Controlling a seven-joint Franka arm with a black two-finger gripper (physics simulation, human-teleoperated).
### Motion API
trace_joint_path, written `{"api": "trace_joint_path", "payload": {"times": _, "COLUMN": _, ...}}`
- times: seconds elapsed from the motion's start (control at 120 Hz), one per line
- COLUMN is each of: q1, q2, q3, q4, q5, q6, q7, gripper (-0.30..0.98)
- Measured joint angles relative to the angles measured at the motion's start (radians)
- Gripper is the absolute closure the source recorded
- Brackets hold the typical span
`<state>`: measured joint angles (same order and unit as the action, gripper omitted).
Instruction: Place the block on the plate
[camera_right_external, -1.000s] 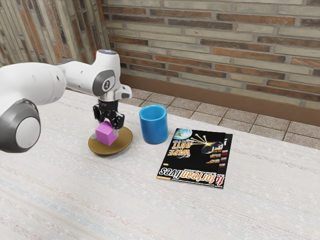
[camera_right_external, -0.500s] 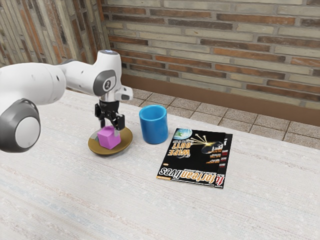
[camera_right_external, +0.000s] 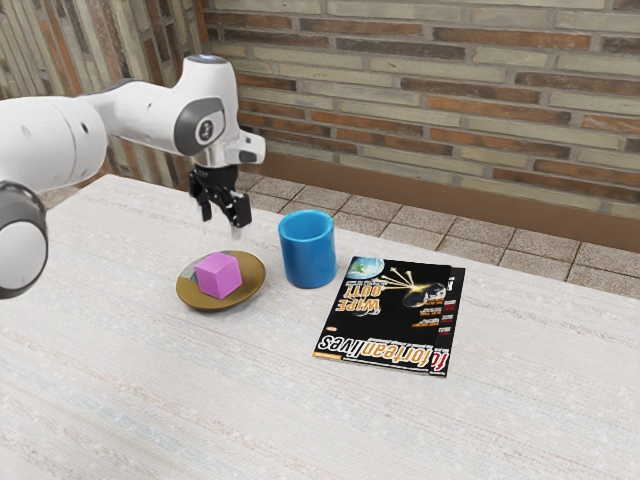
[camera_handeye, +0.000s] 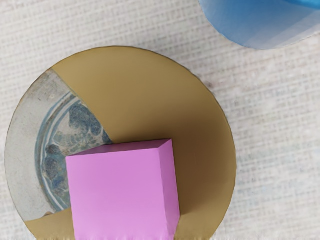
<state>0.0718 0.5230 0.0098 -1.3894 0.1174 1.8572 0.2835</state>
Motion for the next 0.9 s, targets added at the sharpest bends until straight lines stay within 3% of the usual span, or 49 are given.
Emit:
{"api": "trace_joint_path", "payload": {"times": 0.5, "q1": -0.003, "q2": -0.206, "q3": -0.030, "q4": -0.028, "q5": -0.020, "q6": -0.133, "q7": 0.013, "gripper": 0.00}}
{"api": "trace_joint_path", "payload": {"times": 0.9, "q1": 0.021, "q2": -0.434, "q3": 0.023, "q4": -0.084, "q5": -0.008, "q6": -0.261, "q7": -0.061, "gripper": 0.00}}
